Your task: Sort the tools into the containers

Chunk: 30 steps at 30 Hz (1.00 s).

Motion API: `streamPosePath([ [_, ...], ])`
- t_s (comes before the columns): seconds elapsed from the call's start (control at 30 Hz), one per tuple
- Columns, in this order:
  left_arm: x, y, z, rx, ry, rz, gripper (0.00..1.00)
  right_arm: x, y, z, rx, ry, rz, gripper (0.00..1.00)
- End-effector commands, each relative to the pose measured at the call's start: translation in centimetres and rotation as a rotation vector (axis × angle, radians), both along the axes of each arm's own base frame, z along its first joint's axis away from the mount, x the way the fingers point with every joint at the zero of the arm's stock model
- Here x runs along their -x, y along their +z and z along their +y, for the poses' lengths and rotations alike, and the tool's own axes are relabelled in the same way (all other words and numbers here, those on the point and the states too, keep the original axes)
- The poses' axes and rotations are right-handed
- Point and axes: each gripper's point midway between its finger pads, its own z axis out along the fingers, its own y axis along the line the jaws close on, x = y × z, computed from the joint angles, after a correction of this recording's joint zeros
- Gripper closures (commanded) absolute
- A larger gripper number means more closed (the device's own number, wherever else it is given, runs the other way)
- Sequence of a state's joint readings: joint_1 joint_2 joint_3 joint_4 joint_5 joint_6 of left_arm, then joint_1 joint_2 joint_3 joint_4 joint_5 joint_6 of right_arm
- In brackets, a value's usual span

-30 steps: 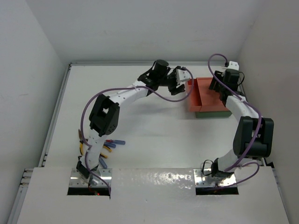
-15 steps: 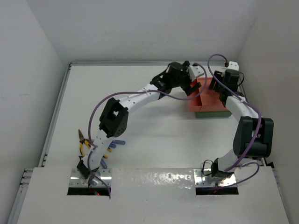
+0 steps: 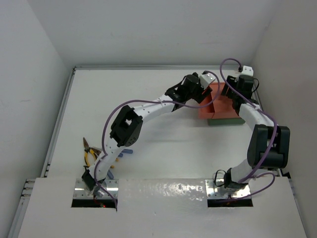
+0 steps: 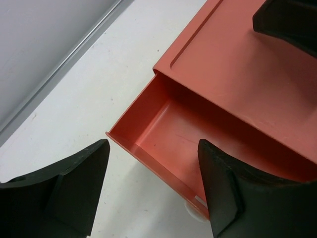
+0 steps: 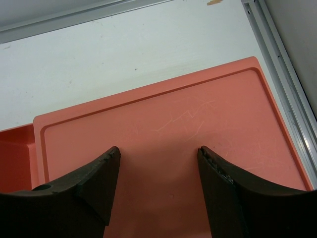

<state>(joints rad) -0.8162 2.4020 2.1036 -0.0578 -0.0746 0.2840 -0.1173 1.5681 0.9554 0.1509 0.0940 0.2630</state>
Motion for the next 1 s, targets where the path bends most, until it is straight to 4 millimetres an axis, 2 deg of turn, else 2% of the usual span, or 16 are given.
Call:
streamPosePath([
  [0.0, -0.5, -0.4, 2.0, -0.044, 0.075, -0.002, 0.32, 5.9, -8.2, 2.1, -0.110, 0.021, 0.322, 0.36],
  [0.1, -0.1, -0.6, 2.8, -0.055, 0.086, 0.005, 0.33, 6.0, -8.4, 2.1, -0.107, 0.026, 0.332, 0.36],
  [0.13, 0.3, -1.3, 3.1, -0.066, 0.082, 0.015, 0.33, 6.0, -8.5, 2.0, -0.107, 0.025, 0.333, 0.36],
  [0.17, 0.3, -0.3, 3.1, -0.047, 0.082, 0.000, 0.33, 6.0, -8.5, 2.0, -0.104, 0.024, 0.334, 0.36],
  [0.37, -0.3, 1.7, 4.3, -0.058, 0.119, -0.057, 0.32, 6.3, -8.7, 1.9, -0.092, 0.028, 0.346, 0.36],
  [0.43, 0.0, 1.7, 4.3, -0.058, 0.106, -0.055, 0.31, 6.3, -8.8, 1.9, -0.094, 0.026, 0.346, 0.36],
  [0.47, -0.1, 3.6, 3.6, -0.001, 0.084, -0.089, 0.30, 6.2, -8.7, 2.0, -0.099, 0.031, 0.344, 0.36],
  [0.6, 0.8, 6.8, 1.4, 0.076, -0.005, -0.088, 0.19, 5.9, -8.8, 3.1, -0.146, 0.075, 0.344, 0.35],
  [0.63, 0.7, 9.5, 1.0, 0.113, -0.015, -0.107, 0.15, 5.8, -8.7, 3.3, -0.154, 0.080, 0.343, 0.35],
  [0.67, 0.8, 11.0, 1.0, 0.134, -0.019, -0.114, 0.13, 5.7, -8.6, 3.4, -0.159, 0.085, 0.341, 0.35],
  [0.73, 1.4, 16.1, 1.1, 0.199, -0.038, -0.167, 0.10, 5.6, -8.6, 3.3, -0.152, 0.084, 0.338, 0.35],
  [0.77, 1.7, 17.5, 1.3, 0.205, -0.044, -0.185, 0.10, 5.7, -8.7, 3.2, -0.147, 0.082, 0.341, 0.35],
  [0.83, 2.3, 20.6, 2.6, 0.212, -0.032, -0.215, 0.09, 5.8, -9.0, 3.1, -0.138, 0.081, 0.351, 0.35],
  [0.9, 2.3, 21.0, 4.4, 0.171, -0.005, -0.217, 0.08, 6.1, -9.4, 3.2, -0.141, 0.085, 0.360, 0.35],
  [0.93, 3.1, 21.9, 6.1, 0.146, 0.009, -0.206, 0.08, 6.2, -9.6, 3.3, -0.146, 0.088, 0.361, 0.35],
  [0.97, 3.1, 21.9, 7.4, 0.121, 0.022, -0.197, 0.08, 6.4, -9.7, 3.4, -0.150, 0.091, 0.362, 0.35],
])
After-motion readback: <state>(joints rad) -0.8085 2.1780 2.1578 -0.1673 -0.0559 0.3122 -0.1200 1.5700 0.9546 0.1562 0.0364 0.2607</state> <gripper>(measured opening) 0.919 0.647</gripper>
